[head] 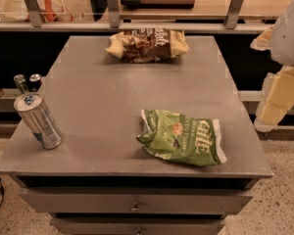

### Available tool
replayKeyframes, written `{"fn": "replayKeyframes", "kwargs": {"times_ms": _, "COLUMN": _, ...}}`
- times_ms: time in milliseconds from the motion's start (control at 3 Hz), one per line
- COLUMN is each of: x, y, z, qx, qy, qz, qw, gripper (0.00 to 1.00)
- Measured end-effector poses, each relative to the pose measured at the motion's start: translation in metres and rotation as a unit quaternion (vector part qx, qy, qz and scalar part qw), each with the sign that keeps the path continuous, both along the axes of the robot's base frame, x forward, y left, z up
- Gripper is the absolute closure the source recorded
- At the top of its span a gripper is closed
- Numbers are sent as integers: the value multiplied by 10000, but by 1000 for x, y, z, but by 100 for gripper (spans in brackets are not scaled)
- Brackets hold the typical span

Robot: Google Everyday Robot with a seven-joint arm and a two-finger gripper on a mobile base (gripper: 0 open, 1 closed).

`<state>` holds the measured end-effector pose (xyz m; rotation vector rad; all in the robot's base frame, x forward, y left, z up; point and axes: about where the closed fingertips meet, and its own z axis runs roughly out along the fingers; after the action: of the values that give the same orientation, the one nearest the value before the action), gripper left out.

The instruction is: Move brown chip bag near green jalapeno chip bag

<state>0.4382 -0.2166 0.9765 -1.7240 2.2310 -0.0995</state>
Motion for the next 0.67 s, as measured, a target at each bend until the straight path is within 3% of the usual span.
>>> {"fn": "replayKeyframes", "kwargs": {"times_ms": 667, "x": 11, "y": 1, "z": 4, "qx": 14, "qy": -141, "qz": -20, "qw": 9999, "gripper": 0}}
